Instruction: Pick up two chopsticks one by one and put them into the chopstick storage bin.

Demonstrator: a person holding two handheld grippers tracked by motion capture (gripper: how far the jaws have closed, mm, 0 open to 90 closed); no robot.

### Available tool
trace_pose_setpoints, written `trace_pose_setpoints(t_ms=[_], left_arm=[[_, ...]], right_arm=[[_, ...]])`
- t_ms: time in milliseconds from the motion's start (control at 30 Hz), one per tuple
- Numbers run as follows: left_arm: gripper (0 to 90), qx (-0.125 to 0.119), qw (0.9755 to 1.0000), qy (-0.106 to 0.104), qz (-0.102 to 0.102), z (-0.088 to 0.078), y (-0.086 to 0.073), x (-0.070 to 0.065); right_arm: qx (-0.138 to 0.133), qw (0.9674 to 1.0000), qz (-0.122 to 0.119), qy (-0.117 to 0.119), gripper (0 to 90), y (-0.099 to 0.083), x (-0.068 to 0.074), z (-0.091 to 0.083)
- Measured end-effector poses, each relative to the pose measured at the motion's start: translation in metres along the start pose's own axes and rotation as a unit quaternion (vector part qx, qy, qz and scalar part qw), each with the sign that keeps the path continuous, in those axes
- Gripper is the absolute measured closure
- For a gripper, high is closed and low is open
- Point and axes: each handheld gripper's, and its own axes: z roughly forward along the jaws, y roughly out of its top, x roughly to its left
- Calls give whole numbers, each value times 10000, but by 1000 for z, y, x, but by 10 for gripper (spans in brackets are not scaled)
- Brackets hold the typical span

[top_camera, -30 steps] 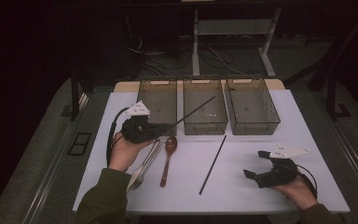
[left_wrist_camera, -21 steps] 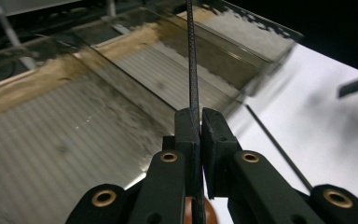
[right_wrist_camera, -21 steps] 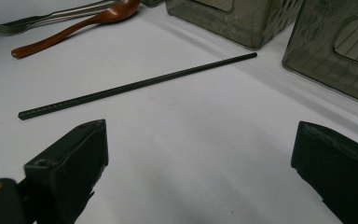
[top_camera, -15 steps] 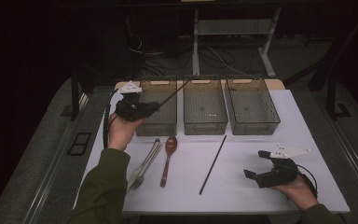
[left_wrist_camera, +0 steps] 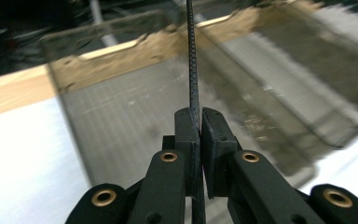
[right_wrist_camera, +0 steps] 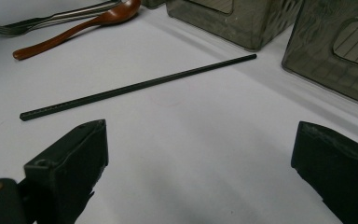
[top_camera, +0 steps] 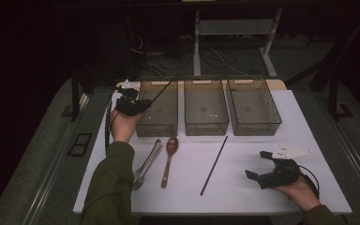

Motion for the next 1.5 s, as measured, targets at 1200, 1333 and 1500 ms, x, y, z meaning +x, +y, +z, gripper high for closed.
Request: trace_pose_setpoints(t_ms=[1200,1333,1500], left_arm=[[703,891,9954,357,-5,30,-11,6],[642,749,9970,209,63,25,-8,4],[529,301,9991,-266,-111,15,-4,-3]], right_arm=[[-31,10000,0,14,40,0,0,-2],[-33,10000,-1,15,40,0,0,-2],[-39,10000,-11,5,40,0,-1,-1]])
